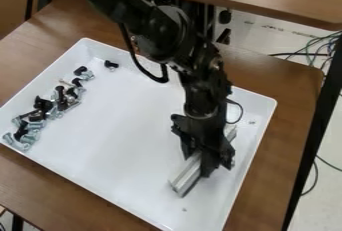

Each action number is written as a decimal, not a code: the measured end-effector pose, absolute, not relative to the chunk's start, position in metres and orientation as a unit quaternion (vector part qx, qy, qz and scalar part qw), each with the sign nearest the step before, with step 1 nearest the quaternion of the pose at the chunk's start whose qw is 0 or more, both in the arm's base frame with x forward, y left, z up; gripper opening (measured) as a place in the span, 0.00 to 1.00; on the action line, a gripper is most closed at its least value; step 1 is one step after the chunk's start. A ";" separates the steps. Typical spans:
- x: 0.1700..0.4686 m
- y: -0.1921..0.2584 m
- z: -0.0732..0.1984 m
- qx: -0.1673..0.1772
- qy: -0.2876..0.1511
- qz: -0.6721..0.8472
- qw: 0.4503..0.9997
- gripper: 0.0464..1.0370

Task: Sweep into pile

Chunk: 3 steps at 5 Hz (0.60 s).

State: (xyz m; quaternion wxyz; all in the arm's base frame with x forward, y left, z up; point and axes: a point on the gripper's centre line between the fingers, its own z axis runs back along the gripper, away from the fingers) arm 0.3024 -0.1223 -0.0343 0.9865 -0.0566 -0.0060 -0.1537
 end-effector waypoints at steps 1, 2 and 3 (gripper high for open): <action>0.298 -0.119 -0.037 -0.051 -0.012 -0.146 0.988 0.71; 0.295 -0.123 -0.022 -0.085 -0.034 -0.159 0.983 0.97; 0.289 -0.116 0.003 -0.090 -0.051 -0.149 0.983 0.97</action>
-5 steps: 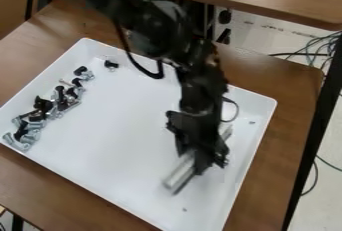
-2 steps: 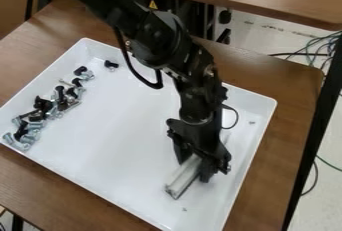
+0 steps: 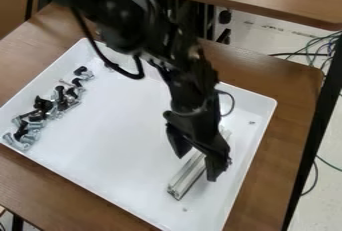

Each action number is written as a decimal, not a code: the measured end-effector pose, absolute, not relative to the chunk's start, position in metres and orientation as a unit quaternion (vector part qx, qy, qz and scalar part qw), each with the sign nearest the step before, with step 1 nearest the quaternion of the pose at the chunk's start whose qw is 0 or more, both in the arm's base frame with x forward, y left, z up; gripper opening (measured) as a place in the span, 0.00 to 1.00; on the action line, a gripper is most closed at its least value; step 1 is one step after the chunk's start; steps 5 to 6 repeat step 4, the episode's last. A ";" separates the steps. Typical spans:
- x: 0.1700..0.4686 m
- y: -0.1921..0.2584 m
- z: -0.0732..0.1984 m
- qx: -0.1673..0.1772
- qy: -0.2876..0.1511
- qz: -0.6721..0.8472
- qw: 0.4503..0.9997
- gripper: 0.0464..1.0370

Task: Sweep into pile

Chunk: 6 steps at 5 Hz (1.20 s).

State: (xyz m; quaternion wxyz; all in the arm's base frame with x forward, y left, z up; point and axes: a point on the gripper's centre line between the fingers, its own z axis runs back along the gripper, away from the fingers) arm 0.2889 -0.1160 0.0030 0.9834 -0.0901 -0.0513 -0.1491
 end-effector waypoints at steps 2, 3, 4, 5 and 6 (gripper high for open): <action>0.272 -0.025 0.020 -0.022 -0.056 0.046 0.997 0.96; 0.261 0.019 0.021 0.003 -0.056 0.139 0.989 0.96; 0.246 0.067 0.036 0.029 -0.069 0.215 0.974 0.96; 0.246 0.067 0.036 0.029 -0.069 0.215 0.974 0.96; 0.246 0.067 0.036 0.029 -0.069 0.215 0.974 0.96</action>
